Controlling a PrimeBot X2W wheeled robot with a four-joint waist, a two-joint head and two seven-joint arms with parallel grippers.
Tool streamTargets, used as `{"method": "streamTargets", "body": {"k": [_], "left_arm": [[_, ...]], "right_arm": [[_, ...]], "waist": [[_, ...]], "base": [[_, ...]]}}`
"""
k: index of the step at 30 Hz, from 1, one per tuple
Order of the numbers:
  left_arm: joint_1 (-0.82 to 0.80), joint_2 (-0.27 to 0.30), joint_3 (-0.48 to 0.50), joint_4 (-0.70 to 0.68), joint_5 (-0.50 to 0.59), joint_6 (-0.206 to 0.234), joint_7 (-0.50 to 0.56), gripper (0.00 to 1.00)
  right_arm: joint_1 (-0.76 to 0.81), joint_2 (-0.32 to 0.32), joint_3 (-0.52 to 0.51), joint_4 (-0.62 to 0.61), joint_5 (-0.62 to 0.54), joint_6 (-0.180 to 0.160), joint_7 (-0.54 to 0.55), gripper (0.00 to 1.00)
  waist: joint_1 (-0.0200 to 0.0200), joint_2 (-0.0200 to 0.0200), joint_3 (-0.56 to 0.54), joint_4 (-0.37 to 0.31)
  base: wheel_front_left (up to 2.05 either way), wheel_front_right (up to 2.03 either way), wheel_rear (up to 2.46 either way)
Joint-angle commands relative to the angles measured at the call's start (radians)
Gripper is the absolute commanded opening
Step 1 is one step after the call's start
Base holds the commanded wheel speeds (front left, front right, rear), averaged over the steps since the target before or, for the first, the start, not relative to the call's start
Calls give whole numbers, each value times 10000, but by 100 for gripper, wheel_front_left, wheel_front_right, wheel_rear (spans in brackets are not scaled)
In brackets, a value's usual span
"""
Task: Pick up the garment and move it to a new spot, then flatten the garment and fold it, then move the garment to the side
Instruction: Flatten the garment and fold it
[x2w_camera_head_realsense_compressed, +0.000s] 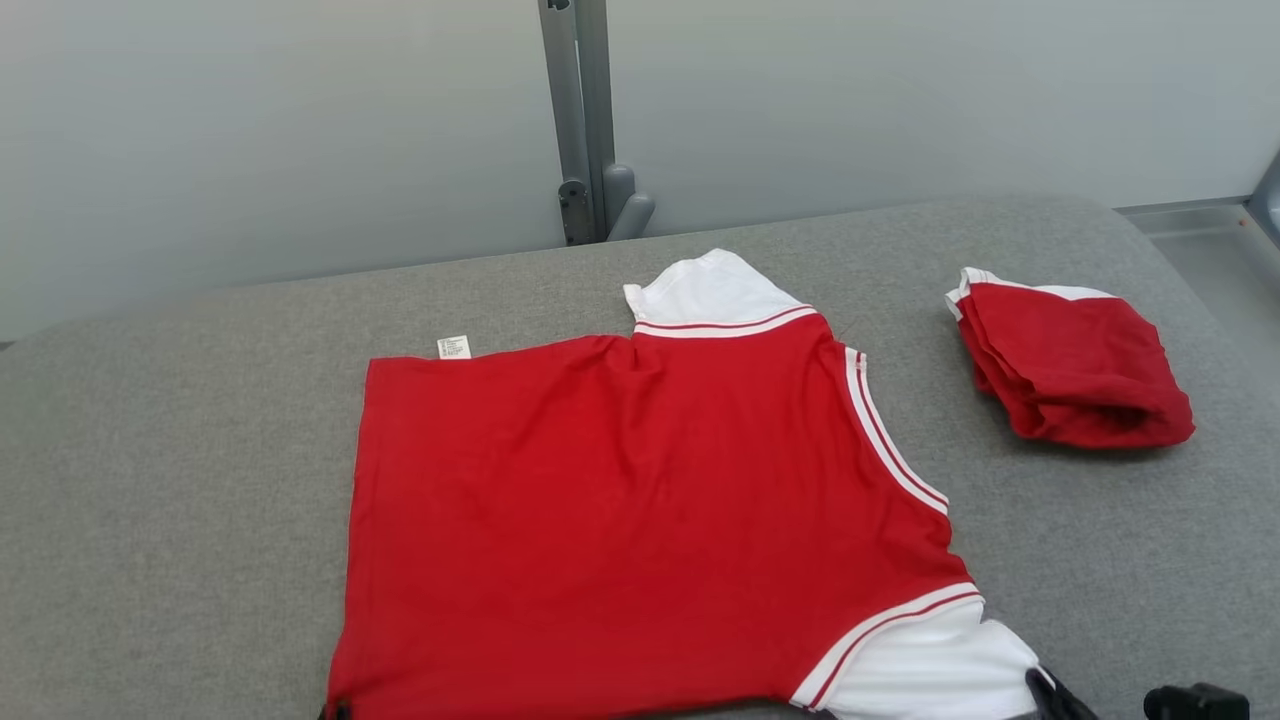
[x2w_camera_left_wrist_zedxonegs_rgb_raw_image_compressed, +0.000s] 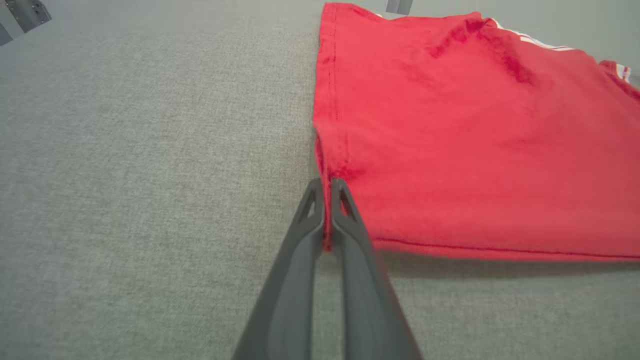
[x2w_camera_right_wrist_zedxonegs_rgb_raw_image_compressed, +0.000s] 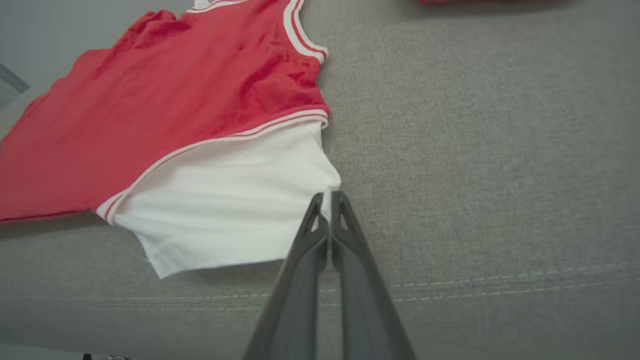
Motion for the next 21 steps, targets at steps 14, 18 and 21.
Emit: {"method": "streamTargets", "body": {"k": [14, 18, 21], "left_arm": [[-1978, 185, -614, -1322, -71, 22, -27, 0], [-2660, 168, -671, -770, 34, 22, -27, 0], [-3157, 156, -821, -288, 102, 21, -27, 0]], "right_arm": [[-2672, 131, -751, -138, -385, -16, -40, 0], [-3735, 199, -716, 419, -815, -16, -40, 0], [-4427, 245, -770, 917, -1130, -16, -40, 0]], "waist": [[1, 86, 1046, 627], [1, 86, 1484, 779], [1, 86, 1802, 846]], "base": [[0, 0, 0], [0, 0, 0], [0, 0, 0]]}}
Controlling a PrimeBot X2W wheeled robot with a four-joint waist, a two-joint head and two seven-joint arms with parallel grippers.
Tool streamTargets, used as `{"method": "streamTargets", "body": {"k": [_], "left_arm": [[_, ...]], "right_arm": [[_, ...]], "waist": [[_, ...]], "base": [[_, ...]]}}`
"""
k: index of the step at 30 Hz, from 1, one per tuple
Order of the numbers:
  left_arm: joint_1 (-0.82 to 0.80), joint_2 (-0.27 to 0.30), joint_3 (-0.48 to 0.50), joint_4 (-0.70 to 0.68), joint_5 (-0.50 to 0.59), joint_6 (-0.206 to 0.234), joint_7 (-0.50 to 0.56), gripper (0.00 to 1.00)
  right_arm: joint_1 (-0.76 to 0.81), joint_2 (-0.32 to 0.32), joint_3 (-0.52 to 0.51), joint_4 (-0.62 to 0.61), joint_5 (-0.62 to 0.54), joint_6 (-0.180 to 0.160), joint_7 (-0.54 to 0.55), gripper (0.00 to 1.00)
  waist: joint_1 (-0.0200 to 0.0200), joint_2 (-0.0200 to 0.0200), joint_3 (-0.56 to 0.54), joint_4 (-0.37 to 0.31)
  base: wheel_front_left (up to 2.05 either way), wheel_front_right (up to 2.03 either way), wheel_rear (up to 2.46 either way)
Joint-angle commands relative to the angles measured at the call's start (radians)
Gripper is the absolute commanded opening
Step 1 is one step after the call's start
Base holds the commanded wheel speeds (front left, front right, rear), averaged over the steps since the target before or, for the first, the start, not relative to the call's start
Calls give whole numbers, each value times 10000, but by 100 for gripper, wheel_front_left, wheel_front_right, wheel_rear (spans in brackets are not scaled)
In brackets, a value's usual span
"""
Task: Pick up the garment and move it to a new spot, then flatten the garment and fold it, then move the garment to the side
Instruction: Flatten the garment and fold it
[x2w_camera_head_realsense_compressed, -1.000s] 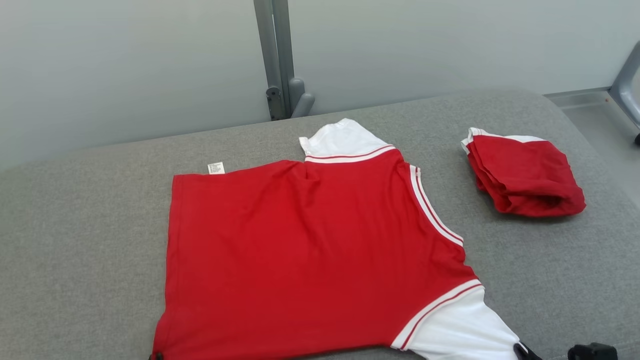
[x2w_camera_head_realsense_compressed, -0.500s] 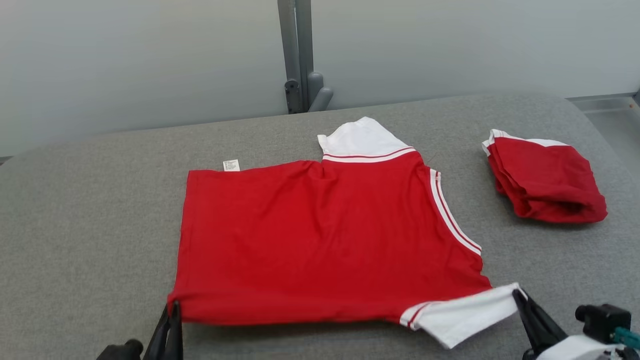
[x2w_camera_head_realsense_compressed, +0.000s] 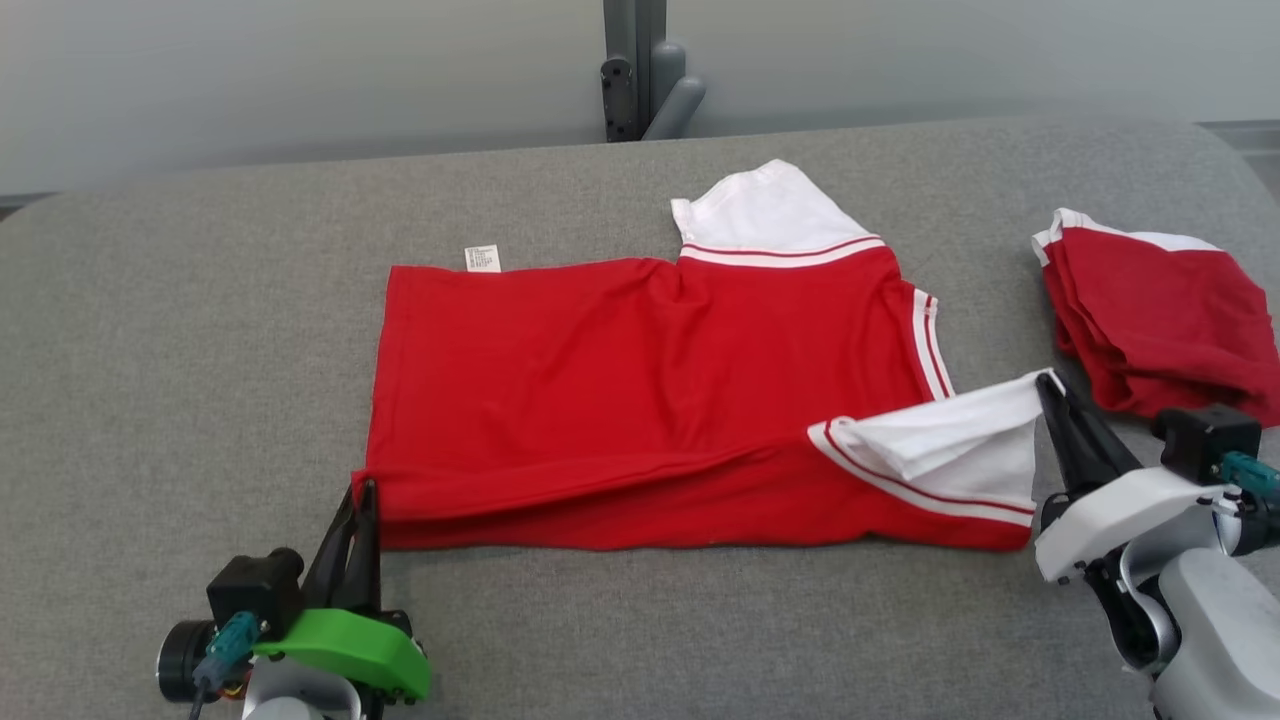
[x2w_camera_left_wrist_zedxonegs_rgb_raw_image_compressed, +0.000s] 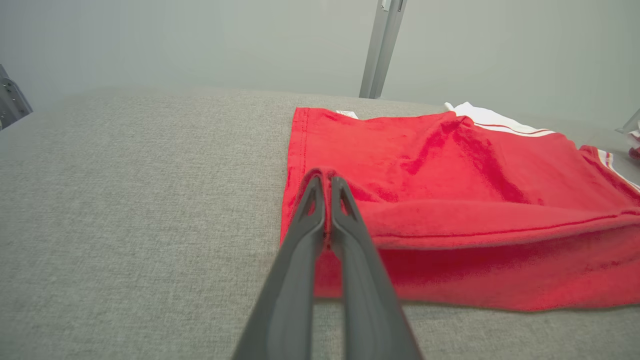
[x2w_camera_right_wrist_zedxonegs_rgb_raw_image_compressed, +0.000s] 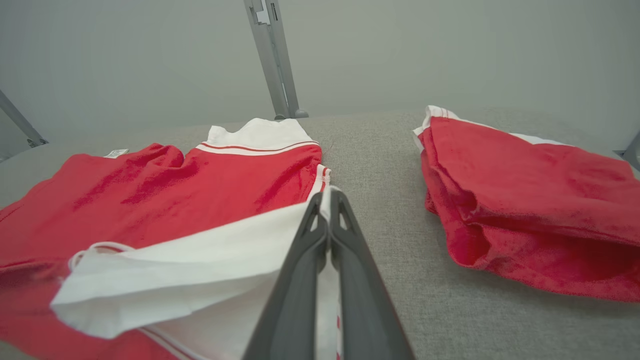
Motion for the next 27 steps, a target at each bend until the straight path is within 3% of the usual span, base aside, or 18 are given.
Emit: {"method": "streamTargets", "body": {"k": [1, 13, 14, 15, 20, 27], "left_arm": [[-342, 38, -76, 215, 112, 21, -27, 0], [-1642, -33, -373, 1142, 184, 21, -27, 0], [-1717, -32, -329, 1152, 223, 21, -27, 46], [-1750, -33, -265, 1181, 229, 21, -26, 100], [-1722, -82, 160, 908, 514, 180, -26, 100], [-1022, -90, 200, 550, 317, 357, -26, 100]], "right_arm": [[-339, 41, -77, 222, -177, -13, -40, 0], [-1840, 408, -349, 1458, -986, -13, -40, 0], [-1903, 445, -408, 1565, -995, -13, -40, 42], [-1980, 499, -472, 1613, -998, -13, -40, 100], [-2054, 674, -1249, 542, -1385, -13, -41, 100], [-640, 959, -1963, -577, -1697, -13, -34, 100]], "waist": [[0, 86, 469, 191], [0, 86, 1353, 340], [0, 86, 1381, 351], [0, 86, 1406, 356], [0, 86, 1417, 339], [0, 86, 1090, 352]], "base": [[0, 0, 0], [0, 0, 0], [0, 0, 0], [0, 0, 0], [0, 0, 0], [0, 0, 0]]}}
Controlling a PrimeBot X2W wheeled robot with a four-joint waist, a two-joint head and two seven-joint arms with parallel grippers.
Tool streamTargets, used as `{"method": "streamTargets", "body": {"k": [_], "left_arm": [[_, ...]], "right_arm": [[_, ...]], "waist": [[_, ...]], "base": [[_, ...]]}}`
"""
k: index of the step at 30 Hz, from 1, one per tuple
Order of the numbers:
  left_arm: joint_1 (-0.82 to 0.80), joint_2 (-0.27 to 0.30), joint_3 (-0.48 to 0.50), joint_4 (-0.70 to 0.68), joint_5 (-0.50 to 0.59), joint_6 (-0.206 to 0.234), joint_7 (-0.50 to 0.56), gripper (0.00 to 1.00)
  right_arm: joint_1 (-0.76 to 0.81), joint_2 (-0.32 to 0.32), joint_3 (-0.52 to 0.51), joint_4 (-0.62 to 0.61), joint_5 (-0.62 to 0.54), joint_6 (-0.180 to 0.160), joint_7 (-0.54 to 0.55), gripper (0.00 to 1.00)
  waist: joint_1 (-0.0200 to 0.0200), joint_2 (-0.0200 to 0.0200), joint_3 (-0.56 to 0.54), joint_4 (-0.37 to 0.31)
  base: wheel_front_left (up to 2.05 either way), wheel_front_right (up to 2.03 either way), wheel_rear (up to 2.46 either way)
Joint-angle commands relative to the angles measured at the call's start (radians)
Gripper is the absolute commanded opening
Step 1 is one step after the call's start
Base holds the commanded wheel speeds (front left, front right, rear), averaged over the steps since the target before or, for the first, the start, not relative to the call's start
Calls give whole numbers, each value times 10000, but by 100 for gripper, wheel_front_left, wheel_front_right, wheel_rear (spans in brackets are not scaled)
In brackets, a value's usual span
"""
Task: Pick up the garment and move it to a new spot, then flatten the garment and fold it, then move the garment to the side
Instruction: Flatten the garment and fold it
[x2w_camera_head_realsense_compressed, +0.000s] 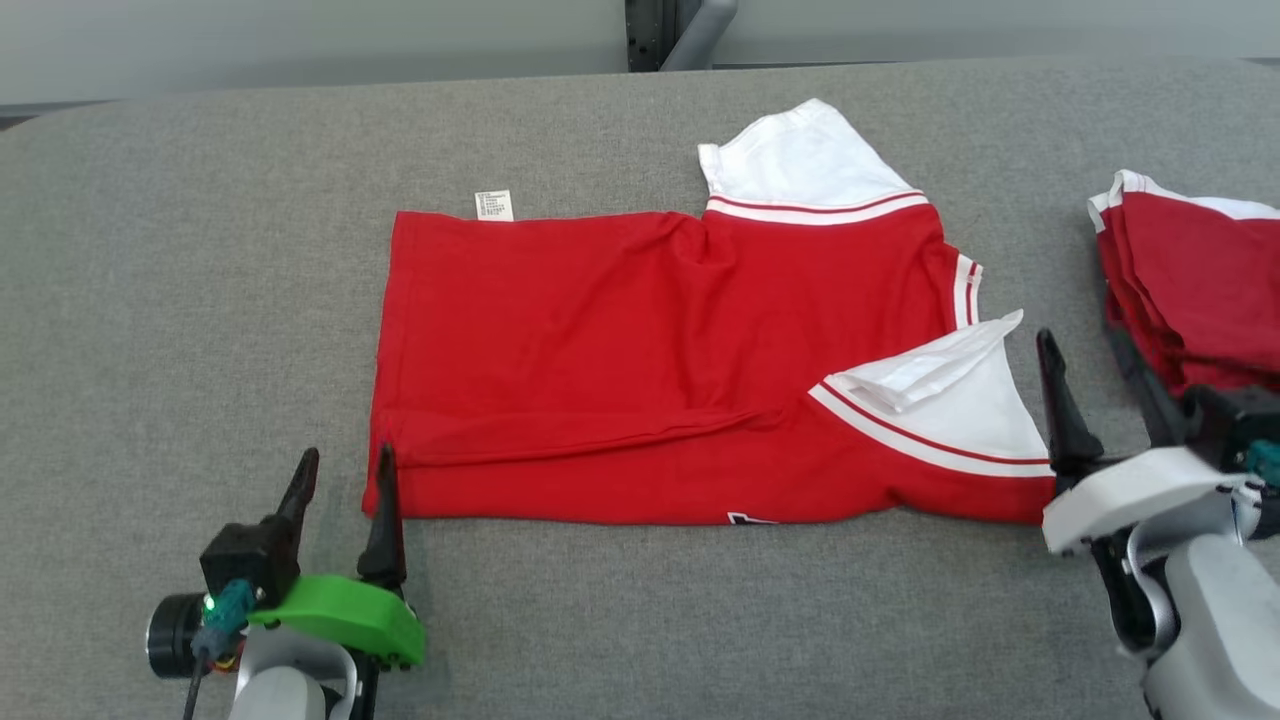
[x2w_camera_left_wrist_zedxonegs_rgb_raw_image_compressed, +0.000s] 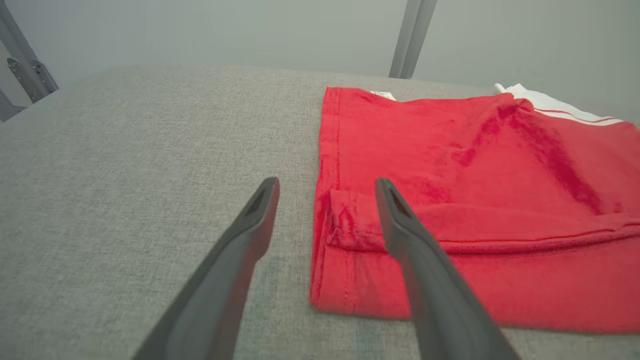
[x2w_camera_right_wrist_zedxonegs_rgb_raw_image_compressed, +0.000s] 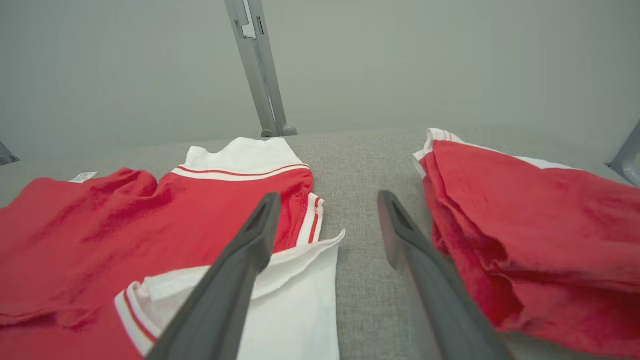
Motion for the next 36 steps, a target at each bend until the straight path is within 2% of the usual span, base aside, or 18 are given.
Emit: {"method": "streamTargets", "body": {"k": [1, 5, 10, 24, 25, 26, 27, 31, 36], "left_arm": [[196, 20, 1, -54, -49, 25, -26, 100], [955, 18, -161, -93, -256, 166, -26, 100], [1409, 20, -358, -55, -340, 226, -27, 100], [1153, 20, -556, -100, -261, 249, -26, 100], [1129, 20, -559, -91, -256, 235, -26, 100], [1096, 20, -560, -96, -252, 226, -27, 100], [1071, 22, -563, -100, -240, 220, -26, 100], [965, 20, -549, -40, -279, 173, -26, 100], [749, 20, -489, 218, -367, 23, -26, 100]], "right_arm": [[192, -41, 9, -52, -15, -13, -27, 100], [1511, -13, 340, 133, 389, -14, -27, 100], [1986, 25, 598, 794, 791, -11, -27, 100], [1270, 117, 1292, 2232, 1354, -11, -25, 100], [1214, 123, 1388, 2346, 1383, -11, -24, 94], [1182, 130, 1497, 2465, 1415, -11, -16, 40], [1154, 138, 1609, 2578, 1489, -11, -1, 0], [999, 56, 1807, 2666, 1670, -14, 1, 0], [822, -103, 1791, 2173, 1707, -16, -15, 0]], "waist": [[0, 86, -153, -2], [0, 86, -498, -122], [0, 86, -663, -188], [0, 86, -492, 104], [0, 86, -480, 121], [0, 86, -467, 137], [0, 86, -452, 148], [0, 86, -395, 142], [0, 86, -274, 27]], "base": [[0, 0, 0], [0, 0, 0], [0, 0, 0], [0, 0, 0], [0, 0, 0], [0, 0, 0], [0, 0, 0], [0, 0, 0], [0, 0, 0]]}}
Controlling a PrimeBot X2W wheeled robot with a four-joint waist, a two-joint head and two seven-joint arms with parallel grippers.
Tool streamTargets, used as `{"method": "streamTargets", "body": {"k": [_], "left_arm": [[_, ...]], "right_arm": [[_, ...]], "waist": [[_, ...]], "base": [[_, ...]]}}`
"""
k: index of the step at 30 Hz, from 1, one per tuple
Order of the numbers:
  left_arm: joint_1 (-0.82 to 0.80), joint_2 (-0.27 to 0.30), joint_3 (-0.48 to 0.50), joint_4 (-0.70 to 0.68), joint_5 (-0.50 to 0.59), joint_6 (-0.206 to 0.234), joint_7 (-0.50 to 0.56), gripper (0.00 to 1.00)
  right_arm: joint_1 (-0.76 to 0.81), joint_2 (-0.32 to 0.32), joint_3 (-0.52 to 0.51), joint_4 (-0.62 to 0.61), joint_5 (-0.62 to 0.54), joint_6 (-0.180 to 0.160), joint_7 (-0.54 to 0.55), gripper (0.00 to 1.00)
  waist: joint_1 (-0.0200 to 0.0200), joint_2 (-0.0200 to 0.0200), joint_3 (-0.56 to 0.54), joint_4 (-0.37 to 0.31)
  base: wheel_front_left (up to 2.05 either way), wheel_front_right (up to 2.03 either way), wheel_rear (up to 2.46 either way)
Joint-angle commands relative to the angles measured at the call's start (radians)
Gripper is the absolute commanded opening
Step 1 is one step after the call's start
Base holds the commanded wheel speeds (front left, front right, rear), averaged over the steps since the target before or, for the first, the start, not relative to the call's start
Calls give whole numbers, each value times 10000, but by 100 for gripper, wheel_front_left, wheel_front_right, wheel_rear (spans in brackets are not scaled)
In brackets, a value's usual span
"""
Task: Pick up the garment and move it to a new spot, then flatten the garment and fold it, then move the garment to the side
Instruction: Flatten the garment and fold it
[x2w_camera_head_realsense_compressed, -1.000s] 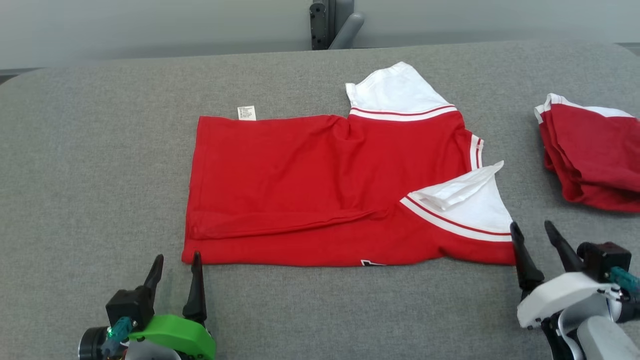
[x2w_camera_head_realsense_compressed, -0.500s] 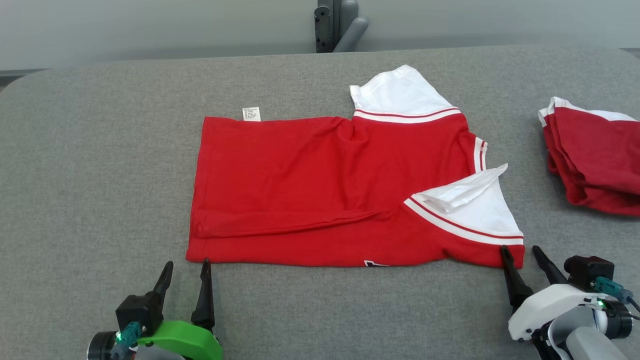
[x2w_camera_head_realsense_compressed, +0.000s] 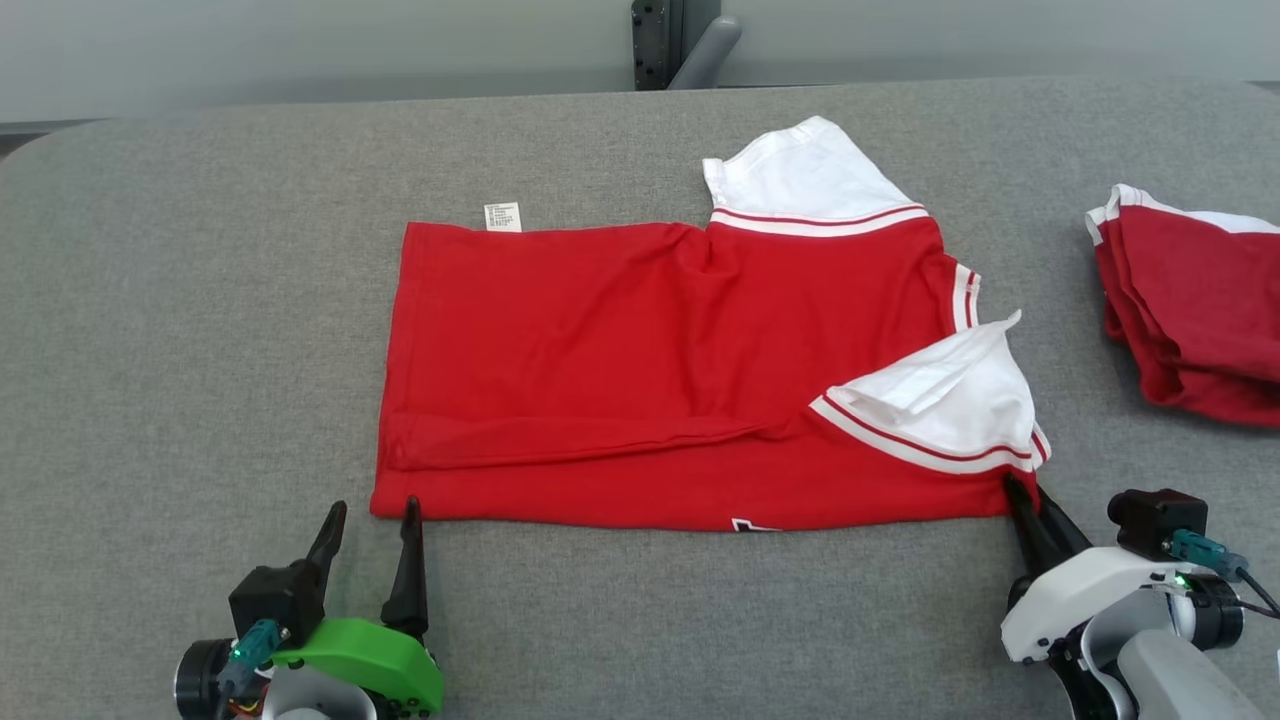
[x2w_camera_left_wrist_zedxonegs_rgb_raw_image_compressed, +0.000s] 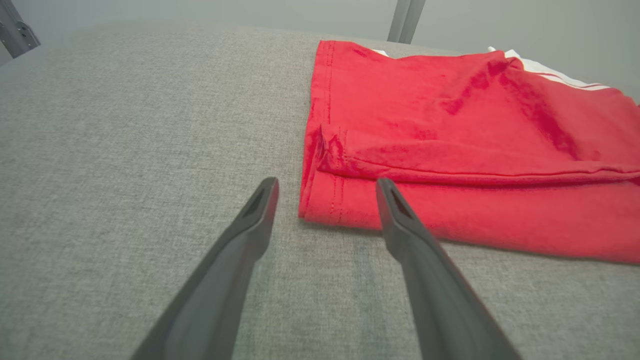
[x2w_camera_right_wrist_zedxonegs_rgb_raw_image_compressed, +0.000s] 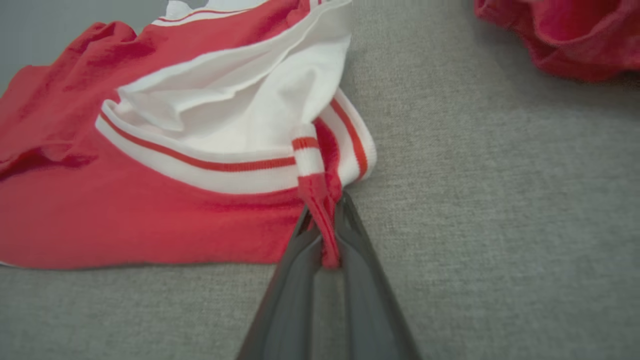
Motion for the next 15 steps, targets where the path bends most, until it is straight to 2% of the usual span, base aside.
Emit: {"method": "streamTargets", "body": {"k": [1, 7, 15], "left_arm": [[-232, 27, 8, 206, -57, -101, -28, 100], [-685, 32, 90, 1063, -325, -166, -29, 100], [-983, 27, 43, 1512, -636, -195, -28, 100]], "right_arm": [[-146, -69, 25, -203, 28, -20, 10, 0], [-158, -92, 93, -590, 52, -18, 10, 0], [-177, -107, 191, -876, 89, -18, 9, 0]], "waist": [[0, 86, 90, -84], [0, 86, 286, -217], [0, 86, 503, -294]], "base": [[0, 0, 0], [0, 0, 0], [0, 0, 0]]}}
